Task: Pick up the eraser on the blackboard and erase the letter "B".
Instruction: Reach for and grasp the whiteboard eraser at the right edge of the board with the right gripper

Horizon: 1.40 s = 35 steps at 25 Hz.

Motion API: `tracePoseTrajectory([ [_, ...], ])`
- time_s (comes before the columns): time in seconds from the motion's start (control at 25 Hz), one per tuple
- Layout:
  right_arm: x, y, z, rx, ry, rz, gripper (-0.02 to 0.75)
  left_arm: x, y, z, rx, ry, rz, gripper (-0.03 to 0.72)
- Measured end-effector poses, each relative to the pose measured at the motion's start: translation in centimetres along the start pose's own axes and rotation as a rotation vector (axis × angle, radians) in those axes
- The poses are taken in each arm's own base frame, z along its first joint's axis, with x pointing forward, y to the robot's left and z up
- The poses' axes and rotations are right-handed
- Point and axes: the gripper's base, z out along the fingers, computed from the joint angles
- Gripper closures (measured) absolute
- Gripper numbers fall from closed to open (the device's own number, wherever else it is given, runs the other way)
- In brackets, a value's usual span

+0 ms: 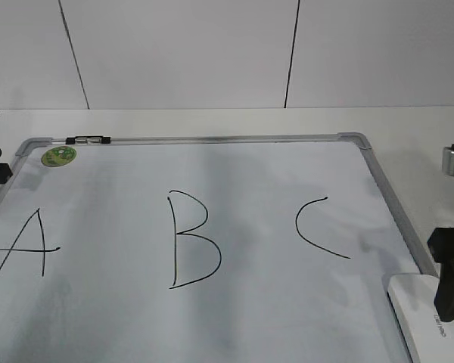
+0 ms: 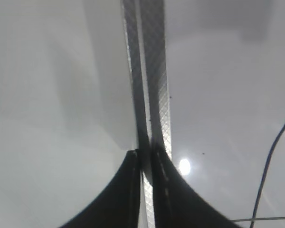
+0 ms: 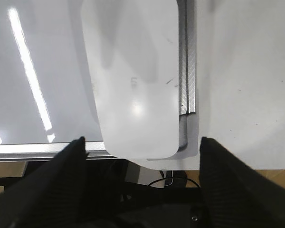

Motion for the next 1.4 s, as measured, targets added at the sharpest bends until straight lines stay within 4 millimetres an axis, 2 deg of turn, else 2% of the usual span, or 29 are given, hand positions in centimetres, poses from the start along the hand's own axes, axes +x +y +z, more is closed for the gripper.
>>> tracePoseTrajectory([
  [0.16,-0.1,0.0,0.2,0.003,0.008,0.001,0.139,0.0,0.0,0.0,0.000,0.000,0.000,0.666],
  [0.36,-0.3,0.0,0.4,0.004,0.019,0.003,0.070,0.0,0.0,0.0,0.000,0.000,0.000,0.666],
  [0.88,-2.3,0.4,3.0,0.014,0.064,0.013,0.066,0.0,0.0,0.0,0.000,0.000,0.000,0.666],
  [1.4,-3.6,0.6,4.8,0.020,0.094,0.012,0.066,0.0,0.0,0.0,0.001,0.000,0.000,0.666],
])
